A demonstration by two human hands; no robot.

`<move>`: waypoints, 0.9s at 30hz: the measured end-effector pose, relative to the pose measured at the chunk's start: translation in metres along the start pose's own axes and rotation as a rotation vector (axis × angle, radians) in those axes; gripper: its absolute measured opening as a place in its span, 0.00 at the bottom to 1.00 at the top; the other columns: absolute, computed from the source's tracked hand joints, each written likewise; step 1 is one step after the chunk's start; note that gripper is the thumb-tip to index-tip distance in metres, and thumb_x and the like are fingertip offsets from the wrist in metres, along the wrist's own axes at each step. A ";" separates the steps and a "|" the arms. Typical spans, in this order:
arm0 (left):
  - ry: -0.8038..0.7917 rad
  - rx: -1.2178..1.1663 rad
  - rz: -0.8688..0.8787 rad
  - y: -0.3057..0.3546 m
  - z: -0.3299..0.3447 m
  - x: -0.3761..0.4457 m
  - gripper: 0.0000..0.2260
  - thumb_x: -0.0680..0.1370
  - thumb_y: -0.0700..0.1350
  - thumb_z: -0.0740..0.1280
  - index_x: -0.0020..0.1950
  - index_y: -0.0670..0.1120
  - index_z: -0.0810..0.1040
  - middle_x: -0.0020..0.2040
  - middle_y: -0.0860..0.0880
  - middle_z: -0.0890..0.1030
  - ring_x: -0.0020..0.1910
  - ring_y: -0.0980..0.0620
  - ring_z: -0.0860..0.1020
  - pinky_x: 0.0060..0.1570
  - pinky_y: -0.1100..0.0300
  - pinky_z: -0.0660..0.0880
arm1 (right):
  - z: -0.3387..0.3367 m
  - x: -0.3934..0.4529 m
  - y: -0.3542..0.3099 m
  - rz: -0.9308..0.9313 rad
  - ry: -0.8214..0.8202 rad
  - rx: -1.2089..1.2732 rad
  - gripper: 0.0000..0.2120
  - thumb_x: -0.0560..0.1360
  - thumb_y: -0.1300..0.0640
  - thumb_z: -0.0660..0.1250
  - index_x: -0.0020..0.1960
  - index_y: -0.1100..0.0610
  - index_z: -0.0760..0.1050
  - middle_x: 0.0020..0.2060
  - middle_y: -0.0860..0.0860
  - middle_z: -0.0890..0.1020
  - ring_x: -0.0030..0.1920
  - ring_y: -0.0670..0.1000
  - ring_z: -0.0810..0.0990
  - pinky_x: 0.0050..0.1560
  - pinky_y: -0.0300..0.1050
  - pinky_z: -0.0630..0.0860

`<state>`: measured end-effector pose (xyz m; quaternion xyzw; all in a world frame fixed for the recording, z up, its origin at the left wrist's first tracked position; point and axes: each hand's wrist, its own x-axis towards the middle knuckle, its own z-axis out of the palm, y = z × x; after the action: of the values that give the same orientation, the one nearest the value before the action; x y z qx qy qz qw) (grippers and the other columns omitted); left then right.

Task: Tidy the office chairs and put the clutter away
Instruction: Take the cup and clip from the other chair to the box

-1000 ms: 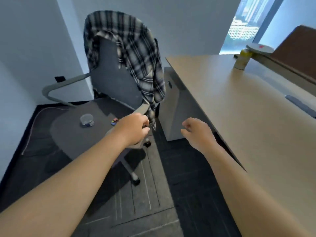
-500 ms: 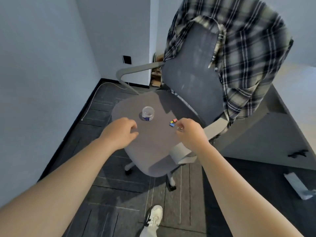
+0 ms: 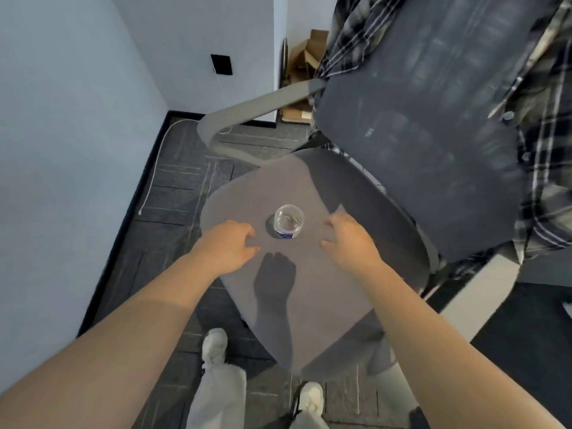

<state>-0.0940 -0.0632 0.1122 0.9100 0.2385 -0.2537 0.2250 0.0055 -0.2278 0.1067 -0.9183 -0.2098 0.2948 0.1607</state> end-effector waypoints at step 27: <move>-0.191 0.126 0.420 -0.017 0.016 0.201 0.17 0.78 0.44 0.62 0.65 0.40 0.71 0.65 0.39 0.73 0.64 0.43 0.72 0.60 0.58 0.67 | 0.086 0.113 0.011 0.488 0.332 0.284 0.39 0.71 0.58 0.71 0.74 0.57 0.52 0.72 0.57 0.57 0.71 0.58 0.61 0.69 0.53 0.66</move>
<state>0.0431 0.0056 -0.0195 0.9239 0.0052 -0.3004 0.2370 0.0396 -0.1681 -0.0177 -0.9454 0.0889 0.1972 0.2436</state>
